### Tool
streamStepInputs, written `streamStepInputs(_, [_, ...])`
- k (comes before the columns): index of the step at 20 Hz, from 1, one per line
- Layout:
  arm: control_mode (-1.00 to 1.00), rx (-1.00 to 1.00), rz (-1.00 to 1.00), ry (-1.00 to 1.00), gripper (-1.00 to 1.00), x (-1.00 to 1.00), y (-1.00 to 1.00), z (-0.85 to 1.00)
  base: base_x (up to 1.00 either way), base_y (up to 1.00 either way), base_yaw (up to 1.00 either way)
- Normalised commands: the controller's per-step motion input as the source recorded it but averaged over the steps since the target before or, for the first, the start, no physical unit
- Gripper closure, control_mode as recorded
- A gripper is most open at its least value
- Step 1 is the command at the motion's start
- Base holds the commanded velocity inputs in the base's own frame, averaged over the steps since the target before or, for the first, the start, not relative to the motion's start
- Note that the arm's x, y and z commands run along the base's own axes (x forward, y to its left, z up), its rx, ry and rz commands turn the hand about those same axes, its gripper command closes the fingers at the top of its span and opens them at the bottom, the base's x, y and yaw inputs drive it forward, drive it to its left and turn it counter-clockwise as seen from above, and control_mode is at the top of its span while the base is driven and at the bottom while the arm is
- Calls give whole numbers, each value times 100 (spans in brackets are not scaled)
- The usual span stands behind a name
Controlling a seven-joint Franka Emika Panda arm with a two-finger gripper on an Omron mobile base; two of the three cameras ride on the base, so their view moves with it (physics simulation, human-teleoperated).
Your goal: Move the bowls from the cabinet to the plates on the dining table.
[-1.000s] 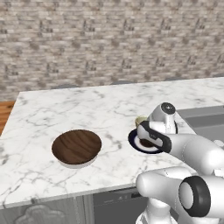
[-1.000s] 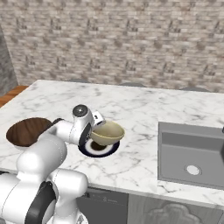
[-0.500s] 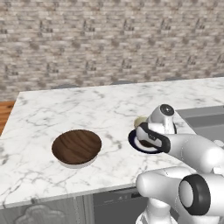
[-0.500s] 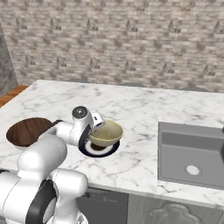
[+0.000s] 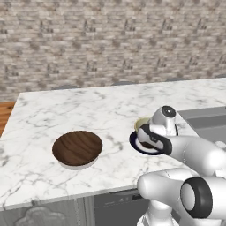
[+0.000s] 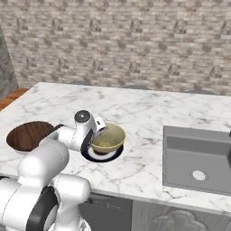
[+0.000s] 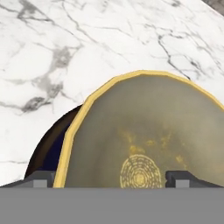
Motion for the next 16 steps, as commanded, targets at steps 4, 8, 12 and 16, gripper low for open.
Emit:
streamStepInputs(4, [-100, 0, 2, 0, -100, -22, 0, 2, 0, 0, 0])
streamStepInputs(8, [-100, 0, 3, 0, -100, -26, 0, 12, 0, 0, 0])
streamStepInputs(12, [-100, 0, 4, 0, -100, -23, 0, 15, 0, 0, 0])
streamStepInputs(16, [-100, -4, 3, -1, -100, -19, 0, 32, 0, 0, 0])
